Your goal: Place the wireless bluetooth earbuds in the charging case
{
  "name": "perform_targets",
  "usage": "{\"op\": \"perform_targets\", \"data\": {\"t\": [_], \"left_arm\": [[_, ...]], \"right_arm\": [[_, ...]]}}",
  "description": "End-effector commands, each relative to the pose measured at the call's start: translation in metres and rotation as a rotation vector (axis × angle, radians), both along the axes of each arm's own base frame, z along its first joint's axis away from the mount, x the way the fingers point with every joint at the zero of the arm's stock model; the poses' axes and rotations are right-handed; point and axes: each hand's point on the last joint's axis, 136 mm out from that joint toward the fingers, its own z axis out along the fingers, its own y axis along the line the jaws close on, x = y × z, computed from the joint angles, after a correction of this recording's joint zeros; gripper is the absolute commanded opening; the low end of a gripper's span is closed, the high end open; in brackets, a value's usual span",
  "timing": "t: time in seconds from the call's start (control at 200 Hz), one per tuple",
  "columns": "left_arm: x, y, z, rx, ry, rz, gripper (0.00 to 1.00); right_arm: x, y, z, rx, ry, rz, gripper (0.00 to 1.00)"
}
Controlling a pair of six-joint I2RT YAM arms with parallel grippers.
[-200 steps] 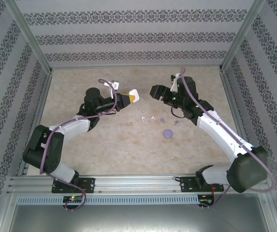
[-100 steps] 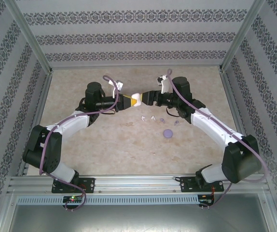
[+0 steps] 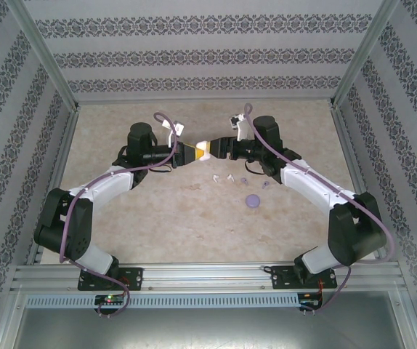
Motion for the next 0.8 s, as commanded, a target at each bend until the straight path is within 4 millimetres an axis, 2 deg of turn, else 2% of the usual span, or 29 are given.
{"op": "perform_targets", "data": {"t": [0.0,0.225,0.385,0.485,0.59,0.794], "left_arm": [[-0.006,-0.005,0.042,-0.049,-0.131,-0.051,0.00],[-0.008,-0.004,0.050,-0.059,-0.152,-0.046,0.00],[-0.010,-0.003,0.052,-0.067,-0.157,-0.045,0.00],[-0.010,-0.003,0.052,-0.066,-0.157,-0.040,0.00],[-0.008,-0.002,0.049,-0.065,-0.151,-0.035,0.00],[-0.006,-0.004,0.047,-0.063,-0.142,-0.036,0.00]], "right_arm": [[-0.002,0.001,-0.019,-0.019,0.025,0.003,0.63],[0.010,-0.030,-0.049,-0.051,0.089,-0.100,0.59],[0.013,-0.045,-0.054,-0.046,0.115,-0.128,0.59],[0.005,-0.049,-0.043,-0.025,0.103,-0.116,0.59],[-0.007,-0.046,-0.021,0.019,0.074,-0.084,0.59],[-0.027,-0.019,0.023,0.056,-0.007,-0.007,0.62]]}}
